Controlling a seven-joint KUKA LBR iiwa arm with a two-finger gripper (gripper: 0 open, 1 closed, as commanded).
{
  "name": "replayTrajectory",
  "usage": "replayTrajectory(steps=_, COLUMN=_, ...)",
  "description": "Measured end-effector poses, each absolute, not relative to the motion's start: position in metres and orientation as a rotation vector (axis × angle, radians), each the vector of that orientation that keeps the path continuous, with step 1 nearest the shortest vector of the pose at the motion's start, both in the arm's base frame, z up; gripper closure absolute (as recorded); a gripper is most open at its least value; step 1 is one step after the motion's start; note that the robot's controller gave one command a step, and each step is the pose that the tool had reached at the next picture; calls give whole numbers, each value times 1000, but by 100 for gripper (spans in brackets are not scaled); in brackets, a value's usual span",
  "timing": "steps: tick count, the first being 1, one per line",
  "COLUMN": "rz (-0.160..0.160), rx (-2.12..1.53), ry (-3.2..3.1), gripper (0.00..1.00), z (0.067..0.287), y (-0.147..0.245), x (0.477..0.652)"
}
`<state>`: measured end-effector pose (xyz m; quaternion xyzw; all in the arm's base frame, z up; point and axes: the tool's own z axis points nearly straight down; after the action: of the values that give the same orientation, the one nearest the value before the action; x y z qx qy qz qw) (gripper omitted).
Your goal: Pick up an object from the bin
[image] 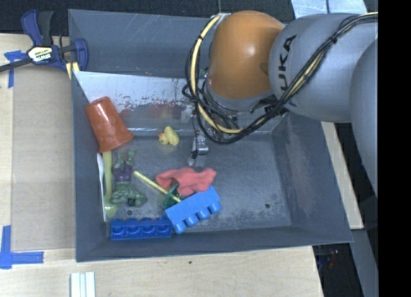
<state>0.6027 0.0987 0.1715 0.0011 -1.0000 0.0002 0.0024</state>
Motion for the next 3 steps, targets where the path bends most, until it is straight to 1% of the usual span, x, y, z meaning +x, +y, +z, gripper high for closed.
replayTrajectory(steps=1, rz=-1, rx=0, ry=-3145, gripper=0, z=177, y=98, x=605)
replayTrajectory(steps=2, rz=-2, rx=75, ry=-3150, gripper=0, z=83, y=86, x=575)
replayTrajectory(steps=3, rz=-2, rx=169, ry=-3149, gripper=0, z=90, y=87, x=573)
